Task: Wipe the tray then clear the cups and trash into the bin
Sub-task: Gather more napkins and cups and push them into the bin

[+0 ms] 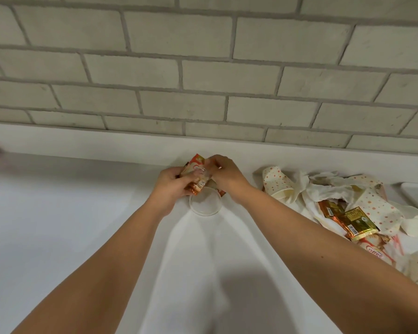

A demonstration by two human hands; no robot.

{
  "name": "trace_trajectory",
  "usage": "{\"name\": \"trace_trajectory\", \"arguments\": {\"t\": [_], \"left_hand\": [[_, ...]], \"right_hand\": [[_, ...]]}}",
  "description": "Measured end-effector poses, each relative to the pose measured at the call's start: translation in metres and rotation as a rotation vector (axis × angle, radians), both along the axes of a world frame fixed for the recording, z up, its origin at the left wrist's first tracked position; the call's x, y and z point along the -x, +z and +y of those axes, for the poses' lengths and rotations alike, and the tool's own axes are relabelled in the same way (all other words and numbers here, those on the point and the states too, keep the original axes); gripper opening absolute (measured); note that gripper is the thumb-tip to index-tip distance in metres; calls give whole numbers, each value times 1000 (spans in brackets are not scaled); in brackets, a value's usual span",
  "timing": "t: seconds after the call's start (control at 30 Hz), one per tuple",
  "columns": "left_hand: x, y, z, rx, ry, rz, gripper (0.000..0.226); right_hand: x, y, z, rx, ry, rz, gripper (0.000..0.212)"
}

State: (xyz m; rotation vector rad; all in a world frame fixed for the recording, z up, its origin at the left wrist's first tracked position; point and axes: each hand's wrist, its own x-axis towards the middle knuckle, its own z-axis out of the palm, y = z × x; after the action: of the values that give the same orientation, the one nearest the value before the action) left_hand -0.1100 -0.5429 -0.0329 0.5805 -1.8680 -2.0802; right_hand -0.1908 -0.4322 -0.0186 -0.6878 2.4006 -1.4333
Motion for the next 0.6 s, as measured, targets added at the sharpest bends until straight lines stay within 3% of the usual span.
{"name": "trace_trajectory", "arguments": {"t": [0.07, 0.17, 0.23, 0.4, 0.47, 0.6], "left_hand": [[-3, -4, -11, -28, 135, -2, 15], [-9, -9, -30, -63, 291, 19, 20], [-14, -10, -37, -73, 343, 37, 17], [-25, -9, -49, -95, 371, 60, 2], [-28, -8, -53, -97, 385, 64, 7], [-31, -10, -57, -102, 413, 62, 11]], "right_hand": [[3, -9, 1, -115, -4, 9, 37], [-2, -25, 4, -641, 150, 239, 72], [-8, -32, 3, -745, 204, 279, 81], [-8, -28, 2, -634, 180, 214, 69], [-4, -14, 6, -588, 176, 161, 57], [14, 9, 19, -334, 35, -135, 44]]}}
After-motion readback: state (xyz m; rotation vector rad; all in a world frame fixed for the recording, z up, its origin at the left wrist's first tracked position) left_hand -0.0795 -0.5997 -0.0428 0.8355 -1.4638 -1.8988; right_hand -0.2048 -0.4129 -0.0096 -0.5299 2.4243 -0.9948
